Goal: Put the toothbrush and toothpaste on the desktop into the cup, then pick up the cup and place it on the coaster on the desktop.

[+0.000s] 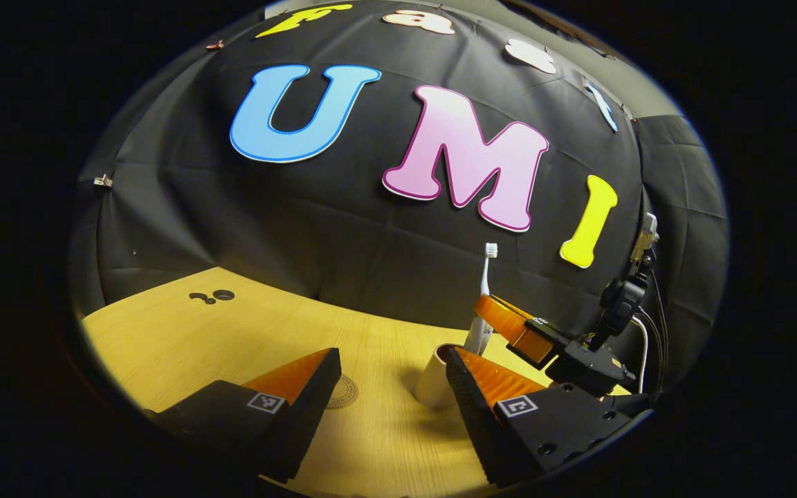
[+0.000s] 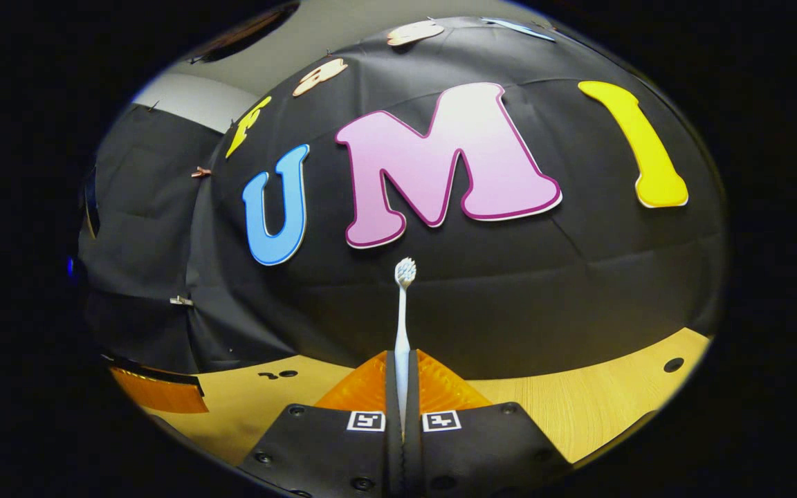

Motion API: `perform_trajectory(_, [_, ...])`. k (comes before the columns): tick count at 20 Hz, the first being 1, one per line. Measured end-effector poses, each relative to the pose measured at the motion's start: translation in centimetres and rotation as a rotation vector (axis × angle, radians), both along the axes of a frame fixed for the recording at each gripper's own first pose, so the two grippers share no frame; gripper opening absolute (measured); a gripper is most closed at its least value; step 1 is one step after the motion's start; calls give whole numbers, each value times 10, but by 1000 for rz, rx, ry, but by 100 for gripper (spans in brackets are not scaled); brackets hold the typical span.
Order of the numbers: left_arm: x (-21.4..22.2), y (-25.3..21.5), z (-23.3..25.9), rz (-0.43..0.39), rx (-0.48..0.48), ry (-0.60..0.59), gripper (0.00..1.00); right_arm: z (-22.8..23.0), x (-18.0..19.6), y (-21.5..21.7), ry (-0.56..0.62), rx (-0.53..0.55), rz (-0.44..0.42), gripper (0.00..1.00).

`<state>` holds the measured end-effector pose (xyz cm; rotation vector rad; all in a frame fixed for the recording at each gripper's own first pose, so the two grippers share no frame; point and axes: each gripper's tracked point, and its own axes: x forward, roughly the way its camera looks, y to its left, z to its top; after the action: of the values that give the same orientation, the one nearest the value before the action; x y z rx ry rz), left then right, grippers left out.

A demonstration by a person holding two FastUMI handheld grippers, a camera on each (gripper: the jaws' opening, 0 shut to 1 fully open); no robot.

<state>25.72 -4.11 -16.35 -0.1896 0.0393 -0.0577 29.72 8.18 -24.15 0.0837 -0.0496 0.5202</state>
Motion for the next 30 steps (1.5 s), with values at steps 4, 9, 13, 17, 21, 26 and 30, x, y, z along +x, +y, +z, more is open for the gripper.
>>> perform_trajectory(4, [2,-7,-10,-9,13,16,95,-4,-4,5,-7,9,17,22])
perform_trajectory(9, [0,-16,-14,-23,27,25,95,-2,-11,2,6,-14,1,87])
perform_trajectory(13, [-9,-16,-8,-12,45,39,95,14,-20,-10,64,-5,-43,89])
perform_trajectory(17, [-36,-10,-8,28,71,103,95,18,-36,-23,167,-54,-60,93])
perform_trajectory(21, [-69,-2,-12,42,81,162,95,23,-48,-38,228,-131,-82,93])
perform_trajectory(26, [-102,25,-13,56,71,210,95,-7,-50,-52,455,-157,-159,93])
perform_trajectory(30, [-128,46,-25,69,72,273,95,-35,-49,-62,644,-258,-230,94])
